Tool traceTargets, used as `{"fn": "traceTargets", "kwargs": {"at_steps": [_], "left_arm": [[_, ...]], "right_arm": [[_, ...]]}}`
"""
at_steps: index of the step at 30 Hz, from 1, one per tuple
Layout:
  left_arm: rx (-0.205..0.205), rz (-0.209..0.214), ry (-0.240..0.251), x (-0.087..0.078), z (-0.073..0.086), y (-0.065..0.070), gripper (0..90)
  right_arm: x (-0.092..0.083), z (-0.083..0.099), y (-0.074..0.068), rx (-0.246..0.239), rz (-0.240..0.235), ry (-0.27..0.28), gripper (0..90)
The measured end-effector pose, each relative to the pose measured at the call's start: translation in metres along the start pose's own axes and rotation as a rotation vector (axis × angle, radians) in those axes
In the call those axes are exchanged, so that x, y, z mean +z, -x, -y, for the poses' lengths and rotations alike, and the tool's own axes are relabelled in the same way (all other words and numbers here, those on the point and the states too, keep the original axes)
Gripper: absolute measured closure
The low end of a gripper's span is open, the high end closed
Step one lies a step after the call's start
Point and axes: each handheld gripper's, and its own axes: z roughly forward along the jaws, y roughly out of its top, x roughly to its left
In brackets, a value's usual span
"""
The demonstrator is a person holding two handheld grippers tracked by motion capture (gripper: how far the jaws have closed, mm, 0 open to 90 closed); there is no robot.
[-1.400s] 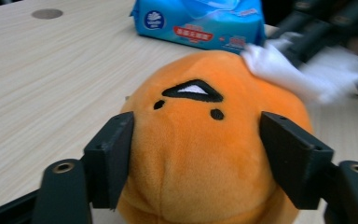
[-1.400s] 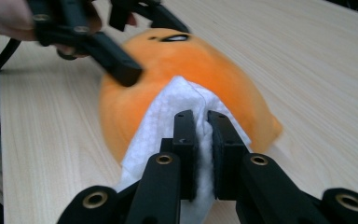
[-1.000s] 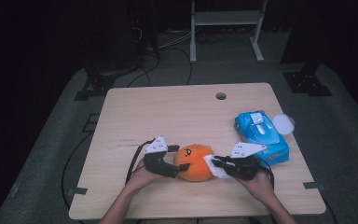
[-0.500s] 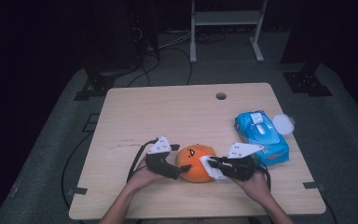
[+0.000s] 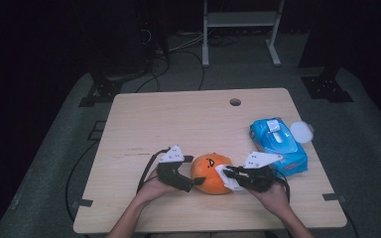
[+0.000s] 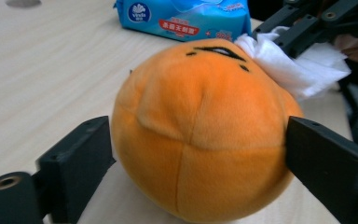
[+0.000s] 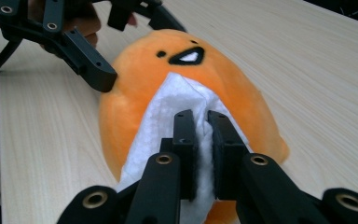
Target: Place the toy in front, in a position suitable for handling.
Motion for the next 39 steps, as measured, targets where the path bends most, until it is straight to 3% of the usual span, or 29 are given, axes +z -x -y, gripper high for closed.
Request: {"fn": "traceTargets", "kwargs": {"at_steps": [2,4,7,8,9,12,14,16,18,20,21,23,25,27,29,30,33,35,36,38,39], "left_arm": [[0.036,-0.008,-0.001,0.002,-0.001,0.005,22.3],[0.083,-0.02,-0.002,0.004,-0.004,0.012,27.5],[0.2,-0.038,-0.016,0.008,-0.009,0.025,29.2],[0.2,-0.038,-0.016,0.008,-0.009,0.025,29.8],[0.246,-0.044,-0.028,0.007,-0.009,0.028,30.2],[0.25,-0.035,-0.027,0.005,-0.005,0.025,31.3],[0.227,-0.031,-0.023,0.004,-0.003,0.021,30.8],[0.22,-0.028,-0.014,0.004,-0.002,0.021,30.3],[0.237,-0.034,-0.018,0.006,-0.004,0.023,30.2],[0.277,-0.048,-0.034,0.009,-0.007,0.028,30.2],[0.277,-0.048,-0.034,0.009,-0.007,0.028,30.3],[0.358,-0.076,-0.065,0.012,-0.008,0.038,30.6],[0.359,-0.081,-0.063,0.011,-0.006,0.039,30.7],[0.355,-0.068,-0.058,0.01,-0.004,0.036,31.1],[0.344,-0.063,-0.052,0.01,-0.003,0.035,31.1],[0.343,-0.056,-0.05,0.009,-0.003,0.035,31.1],[0.337,-0.048,-0.047,0.01,-0.003,0.035,30.8],[0.359,-0.053,-0.061,0.013,-0.004,0.038,30.7],[0.379,-0.056,-0.068,0.014,-0.005,0.041,30.6],[0.377,-0.056,-0.074,0.013,-0.005,0.04,29.7],[0.344,-0.039,-0.061,0.011,-0.004,0.038,28.2]], "right_arm": [[-0.001,0.0,-0.001,0.0,0.011,-0.001,81.3],[0.0,-0.004,-0.007,-0.031,0.014,0.007,81.3],[0.002,-0.011,-0.016,-0.036,-0.047,0.053,81.2],[0.002,-0.011,-0.016,-0.036,-0.047,0.053,81.2],[0.002,-0.015,-0.02,-0.066,-0.053,0.052,81.3],[-0.001,-0.013,-0.016,-0.061,-0.034,0.042,81.3],[-0.005,-0.009,-0.01,-0.07,0.03,0.024,81.3],[-0.008,-0.004,-0.002,-0.046,0.056,0.018,81.2],[-0.009,-0.002,-0.001,-0.018,0.045,0.028,81.2],[-0.006,-0.007,-0.008,-0.03,0.017,0.049,81.2],[-0.003,-0.011,-0.013,-0.034,-0.007,0.063,81.2],[0.002,-0.018,-0.022,-0.066,-0.024,0.067,81.1],[0.005,-0.02,-0.024,-0.083,-0.022,0.058,81.2],[0.004,-0.018,-0.018,-0.063,-0.029,0.058,81.1],[0.001,-0.015,-0.014,-0.049,-0.016,0.058,81.1],[-0.004,-0.01,-0.006,-0.026,0.012,0.049,81.1],[-0.007,-0.007,-0.004,-0.018,0.027,0.041,81.1],[-0.006,-0.009,-0.007,-0.021,0.021,0.04,81.1],[-0.002,-0.014,-0.014,-0.043,-0.02,0.055,81.0],[0.002,-0.018,-0.018,-0.056,-0.043,0.055,81.0],[0.003,-0.018,-0.019,-0.061,-0.04,0.052,81.0]]}}
